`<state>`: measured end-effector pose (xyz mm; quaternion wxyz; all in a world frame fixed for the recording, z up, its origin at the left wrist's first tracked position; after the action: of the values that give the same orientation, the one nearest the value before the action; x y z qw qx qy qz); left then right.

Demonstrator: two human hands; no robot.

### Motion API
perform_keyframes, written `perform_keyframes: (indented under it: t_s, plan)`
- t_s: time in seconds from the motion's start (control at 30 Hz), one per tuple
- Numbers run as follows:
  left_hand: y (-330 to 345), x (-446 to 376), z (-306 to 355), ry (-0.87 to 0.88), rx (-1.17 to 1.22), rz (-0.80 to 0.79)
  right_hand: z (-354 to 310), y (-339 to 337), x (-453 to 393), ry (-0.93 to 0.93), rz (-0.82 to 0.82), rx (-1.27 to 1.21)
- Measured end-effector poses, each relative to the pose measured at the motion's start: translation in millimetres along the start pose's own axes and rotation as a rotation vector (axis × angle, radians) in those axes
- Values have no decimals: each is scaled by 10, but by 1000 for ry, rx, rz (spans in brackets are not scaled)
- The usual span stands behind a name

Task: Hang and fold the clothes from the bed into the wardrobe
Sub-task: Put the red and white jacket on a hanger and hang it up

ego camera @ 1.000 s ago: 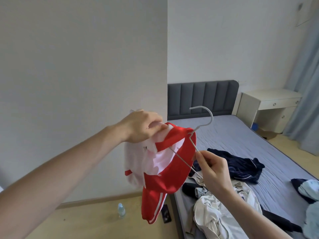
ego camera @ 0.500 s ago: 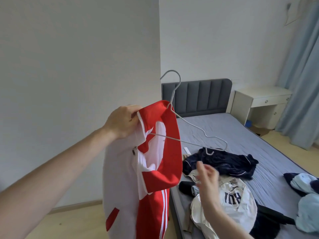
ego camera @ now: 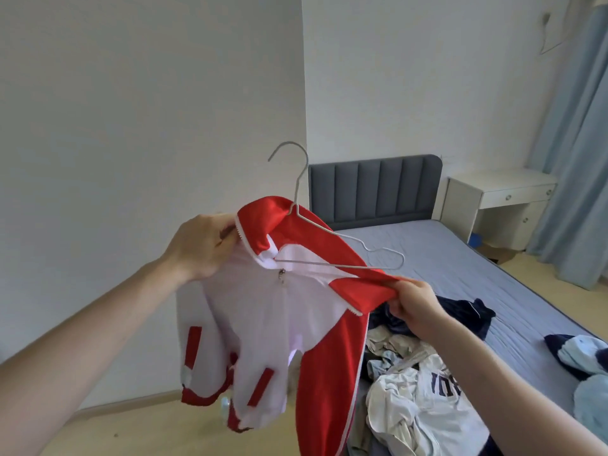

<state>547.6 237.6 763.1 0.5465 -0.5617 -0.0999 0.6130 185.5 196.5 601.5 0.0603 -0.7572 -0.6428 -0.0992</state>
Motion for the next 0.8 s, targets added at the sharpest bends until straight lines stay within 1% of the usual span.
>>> perform_keyframes:
  t_s: [0.13, 0.2, 0.27, 0.37, 0.5, 0.73, 0.8]
  plan:
    - [-33, 15, -87, -30, -16, 14, -185, -74, -22, 60, -53, -72]
    - [-17, 19, -124, -46, -11, -25, -228, -94, -28, 124, -108, -103]
    - [27, 38, -122, -40, 42, -65, -254, -95, -20, 189, -184, -127]
    - [81, 53, -85, -27, 158, -46, -288, -128, -1, 238, -244, -137]
    - [119, 49, -56, -41, 240, 2, -291, -169, -8, 242, -242, -99]
    - [140, 56, 25, -20, 317, 6, -304, -171, -36, 263, -246, -98]
    - [113, 59, 59, -8, 373, 45, -318, -158, -34, 261, -246, -94]
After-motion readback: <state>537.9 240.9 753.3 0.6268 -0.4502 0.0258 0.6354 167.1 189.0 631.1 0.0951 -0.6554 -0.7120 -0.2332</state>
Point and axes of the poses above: each hand's wrist, its own x-axis away from the middle knuckle, its own y-axis out of the palm, z = x × y, the point moved 6 cm from there along -x, towards the middle knuckle, and after that the axes turned 9 degrees about x, right-handed, at the moved point
